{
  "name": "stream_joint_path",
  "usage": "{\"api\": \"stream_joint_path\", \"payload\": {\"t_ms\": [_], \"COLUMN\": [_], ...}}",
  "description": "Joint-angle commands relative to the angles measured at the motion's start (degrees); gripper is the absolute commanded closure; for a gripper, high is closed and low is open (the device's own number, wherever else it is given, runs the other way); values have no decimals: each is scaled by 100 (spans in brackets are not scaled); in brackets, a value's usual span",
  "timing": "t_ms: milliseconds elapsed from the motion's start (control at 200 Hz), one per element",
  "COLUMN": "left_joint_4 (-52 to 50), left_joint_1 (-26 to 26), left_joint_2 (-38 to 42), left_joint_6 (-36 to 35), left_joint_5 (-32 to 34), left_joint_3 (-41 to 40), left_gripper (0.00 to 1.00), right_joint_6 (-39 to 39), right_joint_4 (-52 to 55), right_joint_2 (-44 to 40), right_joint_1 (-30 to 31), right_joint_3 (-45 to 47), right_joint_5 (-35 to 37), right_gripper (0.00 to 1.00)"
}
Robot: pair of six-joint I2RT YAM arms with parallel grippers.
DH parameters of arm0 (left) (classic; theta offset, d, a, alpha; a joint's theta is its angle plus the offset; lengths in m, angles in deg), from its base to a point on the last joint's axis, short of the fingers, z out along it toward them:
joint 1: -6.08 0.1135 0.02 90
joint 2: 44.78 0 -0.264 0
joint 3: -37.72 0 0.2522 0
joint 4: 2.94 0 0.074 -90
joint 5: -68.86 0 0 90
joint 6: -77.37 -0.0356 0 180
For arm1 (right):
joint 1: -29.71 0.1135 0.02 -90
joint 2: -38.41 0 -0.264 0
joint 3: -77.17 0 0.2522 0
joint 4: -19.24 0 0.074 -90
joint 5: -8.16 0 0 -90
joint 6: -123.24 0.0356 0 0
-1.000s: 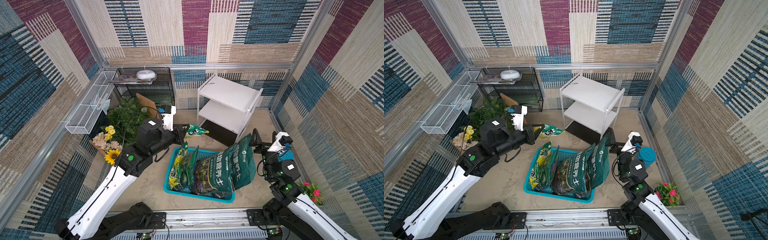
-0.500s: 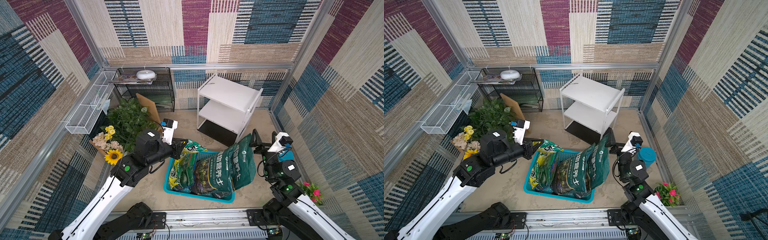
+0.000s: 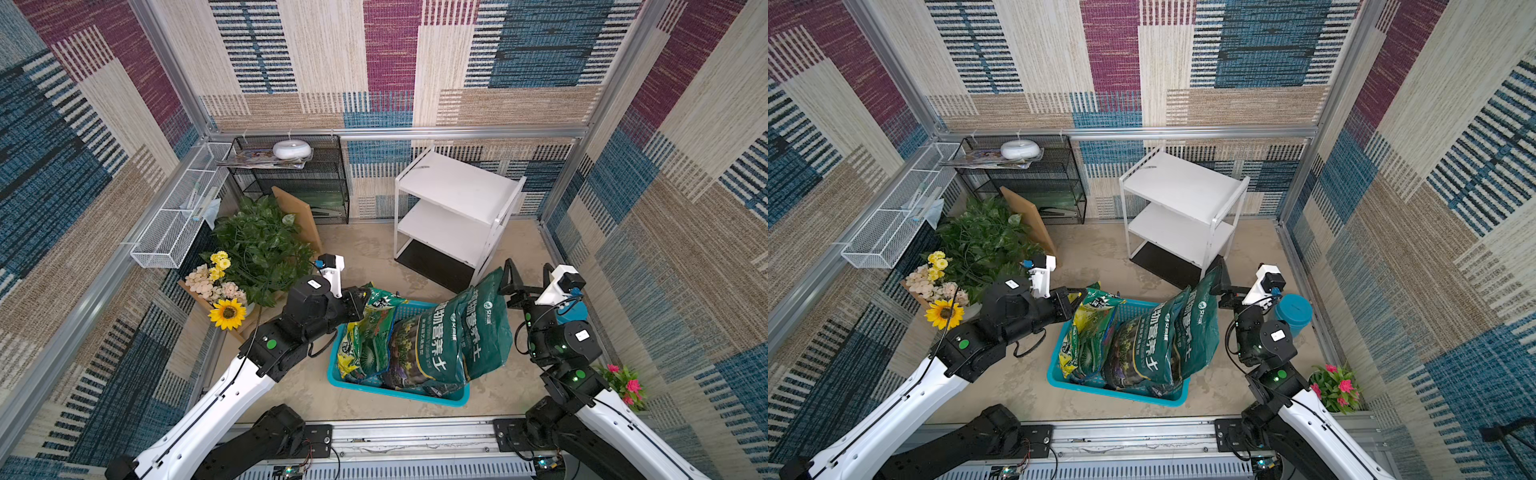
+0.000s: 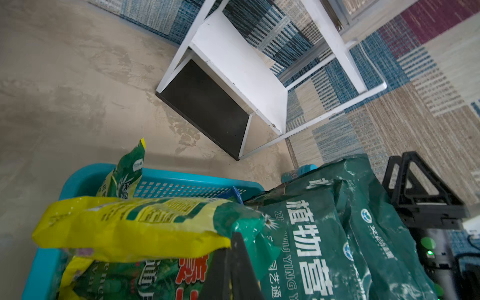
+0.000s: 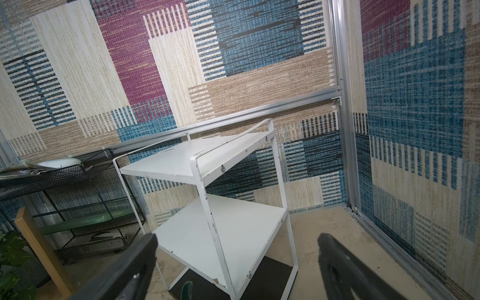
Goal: Take down the fertilizer bag from the shelf
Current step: Place the fertilizer bag in the storage box.
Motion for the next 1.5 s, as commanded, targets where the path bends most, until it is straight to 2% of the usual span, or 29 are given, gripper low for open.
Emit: {"api": "stream_joint_path", "payload": {"t_ms": [0,295,531,706,901,1092,1172,1352,1497], "left_joint_4": [779,798,673,684,841,1587,1929,2140,2262], "left_joint_1": [-96,-759,-1463,-2229,-2861,-2925,-2932,-2931,-2930], "left_joint_2": [218,-161,-462,-673,-713,-735,-826,-1094,-1146], "left_joint_6": [1021,1529,2574,2963,3553,3663,3440,3389,3707], "left_joint_5": [769,1764,2961,4197,5147,5220,5234,5369,5546], "left_joint_3": [-205,217,264,379,121,-353,-385,-354,-628], "left_gripper": [100,100,100,100,100,100,100,100,100], "right_joint_6": [33,31,18,28,40,69,89,94,97], "right_joint_4": [-112,-82,-112,-87,-87,-61,-45,-27,-50], "right_joint_2": [11,-51,0,-27,-115,-96,-100,-178,-164], "right_joint_1": [5,6,-4,2,7,-4,1,4,2], "right_joint_3": [15,24,20,15,42,33,33,62,68], "right_joint_5": [-46,-36,-35,-55,-77,-130,-141,-138,-165], "right_gripper": [1,1,1,1,1,1,1,1,1]}}
